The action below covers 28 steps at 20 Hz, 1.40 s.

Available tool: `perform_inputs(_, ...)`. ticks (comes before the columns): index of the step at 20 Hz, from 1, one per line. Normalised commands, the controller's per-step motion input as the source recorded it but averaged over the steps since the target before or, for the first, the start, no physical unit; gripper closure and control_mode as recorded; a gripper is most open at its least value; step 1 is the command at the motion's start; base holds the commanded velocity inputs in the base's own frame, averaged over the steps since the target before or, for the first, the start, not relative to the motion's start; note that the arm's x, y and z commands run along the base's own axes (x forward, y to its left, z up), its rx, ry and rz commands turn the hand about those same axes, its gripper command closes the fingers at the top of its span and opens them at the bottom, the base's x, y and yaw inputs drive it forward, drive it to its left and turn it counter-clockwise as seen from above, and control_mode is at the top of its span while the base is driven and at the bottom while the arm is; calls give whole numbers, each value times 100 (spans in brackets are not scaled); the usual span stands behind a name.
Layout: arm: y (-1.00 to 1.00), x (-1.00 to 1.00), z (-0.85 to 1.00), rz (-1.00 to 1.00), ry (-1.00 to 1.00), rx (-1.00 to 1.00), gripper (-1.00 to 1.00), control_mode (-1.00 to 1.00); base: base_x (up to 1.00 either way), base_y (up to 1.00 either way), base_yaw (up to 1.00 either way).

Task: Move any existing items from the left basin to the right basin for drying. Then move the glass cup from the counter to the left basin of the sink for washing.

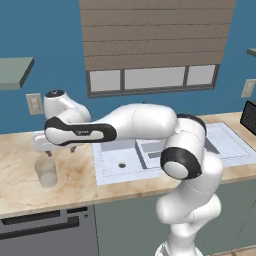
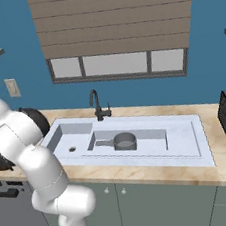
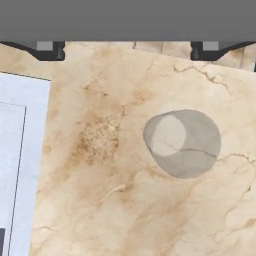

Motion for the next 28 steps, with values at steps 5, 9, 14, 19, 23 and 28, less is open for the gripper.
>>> perform_inputs(5,15,16,-11,1,0,-1,-100,-100,0,0,0)
perform_inputs(9,17,15,-10,2,0,0,-100,-100,0,0,0)
perform_inputs(14,10,10,-3,1,0,0,-100,-100,0,0,0)
perform_inputs(19,2,2,0,0,0,0,-100,-100,0,0,0)
perform_inputs(23,0,0,-6,0,0,0,-100,-100,0,0,0)
perform_inputs(28,5,3,-7,0,2,0,-100,-100,0,0,0)
